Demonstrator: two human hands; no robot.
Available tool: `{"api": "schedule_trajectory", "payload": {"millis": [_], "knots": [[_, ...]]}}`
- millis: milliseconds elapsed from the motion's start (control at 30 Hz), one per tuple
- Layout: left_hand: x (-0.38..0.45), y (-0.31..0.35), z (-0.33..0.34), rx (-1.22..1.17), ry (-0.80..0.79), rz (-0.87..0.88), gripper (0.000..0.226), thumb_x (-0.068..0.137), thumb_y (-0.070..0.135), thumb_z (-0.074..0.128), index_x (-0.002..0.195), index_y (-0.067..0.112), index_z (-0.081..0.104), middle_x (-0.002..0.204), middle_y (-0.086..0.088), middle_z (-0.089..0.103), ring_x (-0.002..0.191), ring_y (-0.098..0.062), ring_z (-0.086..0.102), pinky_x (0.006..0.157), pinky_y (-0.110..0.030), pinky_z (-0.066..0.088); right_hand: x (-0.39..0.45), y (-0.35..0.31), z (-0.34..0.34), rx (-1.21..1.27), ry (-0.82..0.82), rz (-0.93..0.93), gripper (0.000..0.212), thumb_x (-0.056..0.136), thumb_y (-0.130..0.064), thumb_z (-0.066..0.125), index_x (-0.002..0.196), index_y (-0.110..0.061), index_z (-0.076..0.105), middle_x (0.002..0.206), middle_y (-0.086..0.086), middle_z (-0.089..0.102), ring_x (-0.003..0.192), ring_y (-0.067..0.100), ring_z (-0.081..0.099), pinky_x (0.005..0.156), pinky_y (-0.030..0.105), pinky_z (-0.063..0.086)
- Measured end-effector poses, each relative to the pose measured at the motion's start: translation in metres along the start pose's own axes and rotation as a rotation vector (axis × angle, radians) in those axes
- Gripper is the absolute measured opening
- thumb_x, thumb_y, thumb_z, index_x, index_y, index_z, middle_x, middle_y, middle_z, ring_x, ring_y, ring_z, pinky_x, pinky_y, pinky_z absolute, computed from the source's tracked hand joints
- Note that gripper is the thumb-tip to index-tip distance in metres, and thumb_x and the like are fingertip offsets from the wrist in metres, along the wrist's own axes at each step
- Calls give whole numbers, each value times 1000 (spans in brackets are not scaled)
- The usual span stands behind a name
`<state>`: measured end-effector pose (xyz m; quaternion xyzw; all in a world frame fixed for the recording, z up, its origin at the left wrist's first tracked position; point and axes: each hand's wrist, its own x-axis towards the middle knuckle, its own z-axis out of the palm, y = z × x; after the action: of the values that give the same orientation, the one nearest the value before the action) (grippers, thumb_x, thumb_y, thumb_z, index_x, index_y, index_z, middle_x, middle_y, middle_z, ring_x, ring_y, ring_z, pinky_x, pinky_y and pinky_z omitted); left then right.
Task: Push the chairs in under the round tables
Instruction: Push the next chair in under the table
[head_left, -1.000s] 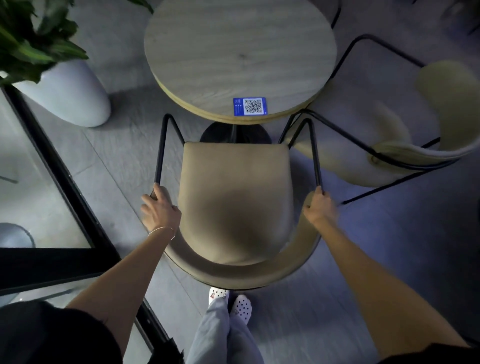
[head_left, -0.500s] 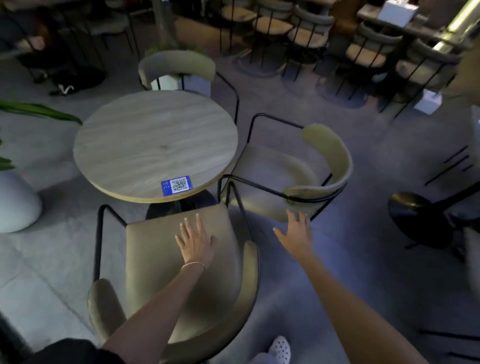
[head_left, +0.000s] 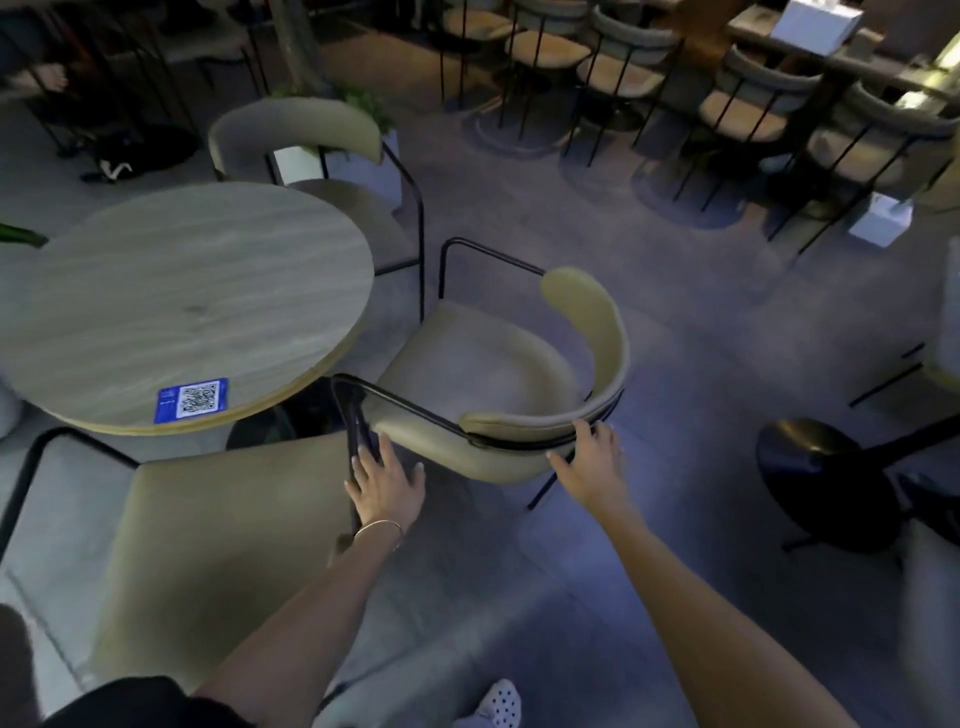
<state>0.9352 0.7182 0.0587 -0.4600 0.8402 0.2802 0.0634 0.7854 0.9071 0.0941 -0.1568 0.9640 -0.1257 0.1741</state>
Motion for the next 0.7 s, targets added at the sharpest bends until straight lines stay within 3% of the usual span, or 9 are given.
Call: {"api": "schedule_trajectory", "payload": {"millis": [500, 700], "knots": [[84, 153, 83, -187, 42, -261, 78, 92, 44, 47, 151, 10, 10, 152, -22, 23, 142, -38, 21, 114, -54, 22, 187, 70, -68, -85, -58, -118, 68, 91, -38, 56, 145, -11, 27, 148, 18, 32, 143, 35, 20, 115, 47, 23], [106, 182, 97, -219, 43, -451, 78, 92, 42, 48, 151, 8, 9, 151, -22, 24, 142, -37, 23, 113, -53, 25, 264, 75, -85, -180, -112, -212, 61, 90, -31, 57, 140, -8, 32, 141, 21, 38, 135, 37, 31, 109, 50, 33]]}}
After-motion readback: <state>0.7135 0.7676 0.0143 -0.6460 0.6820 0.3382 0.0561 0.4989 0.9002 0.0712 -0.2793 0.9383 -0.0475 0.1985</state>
